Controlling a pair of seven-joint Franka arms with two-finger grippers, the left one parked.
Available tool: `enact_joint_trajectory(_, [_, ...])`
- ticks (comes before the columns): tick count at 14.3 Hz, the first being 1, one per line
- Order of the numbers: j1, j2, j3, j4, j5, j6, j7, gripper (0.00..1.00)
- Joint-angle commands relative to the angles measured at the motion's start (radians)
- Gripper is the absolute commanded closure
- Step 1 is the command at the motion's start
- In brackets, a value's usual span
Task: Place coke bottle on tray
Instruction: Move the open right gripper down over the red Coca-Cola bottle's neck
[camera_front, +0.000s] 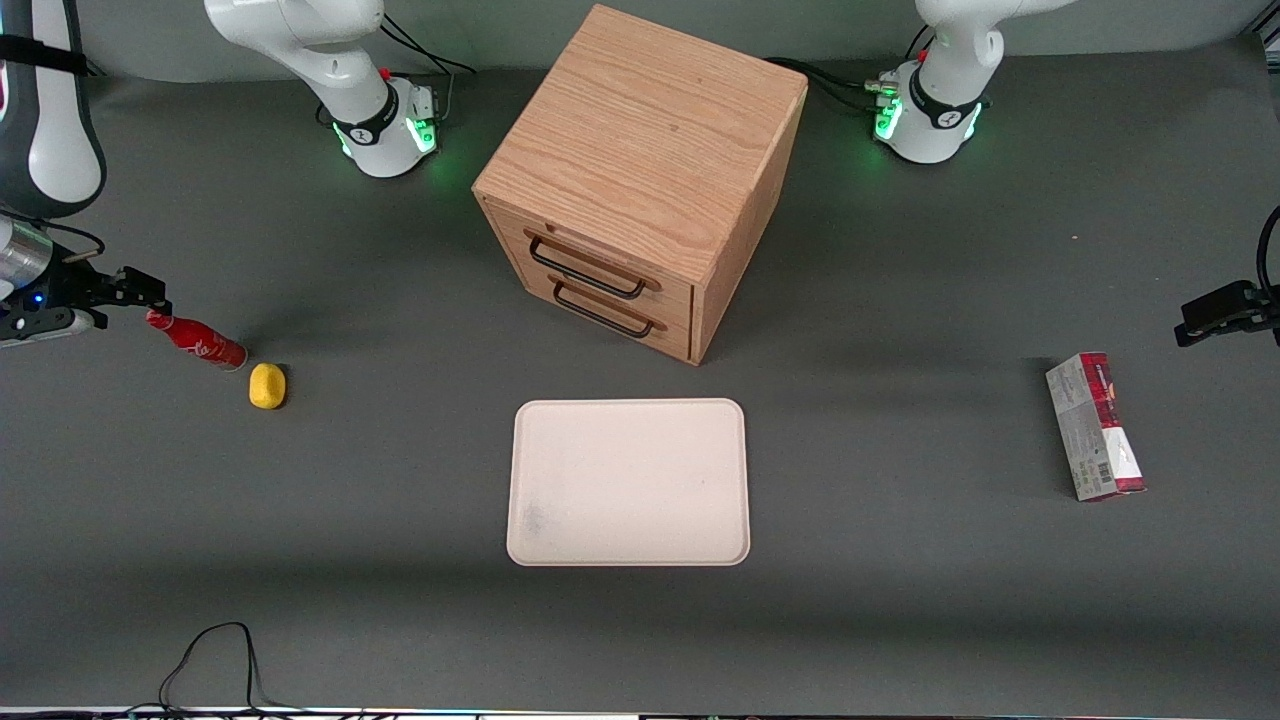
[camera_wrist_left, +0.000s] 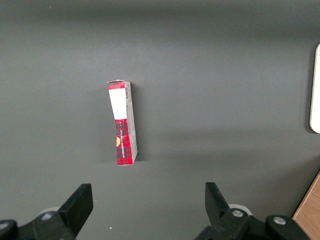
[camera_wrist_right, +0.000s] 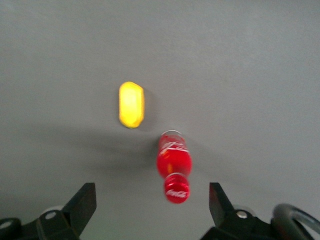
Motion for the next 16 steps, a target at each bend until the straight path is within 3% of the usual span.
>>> enact_joint_trajectory(1, [0.003, 0.031, -0.025, -0.034, 0.006, 0.078, -0.058, 0.00])
enact_joint_trajectory(5, [0.003, 0.040, -0.048, -0.123, 0.006, 0.199, -0.062, 0.00])
enact_joint_trajectory(11, [0.001, 0.062, -0.067, -0.146, 0.007, 0.234, -0.094, 0.01])
enact_joint_trajectory(14, [0.001, 0.068, -0.073, -0.146, 0.012, 0.242, -0.119, 0.14])
enact_joint_trajectory(16, [0.001, 0.072, -0.073, -0.145, 0.016, 0.240, -0.133, 0.30])
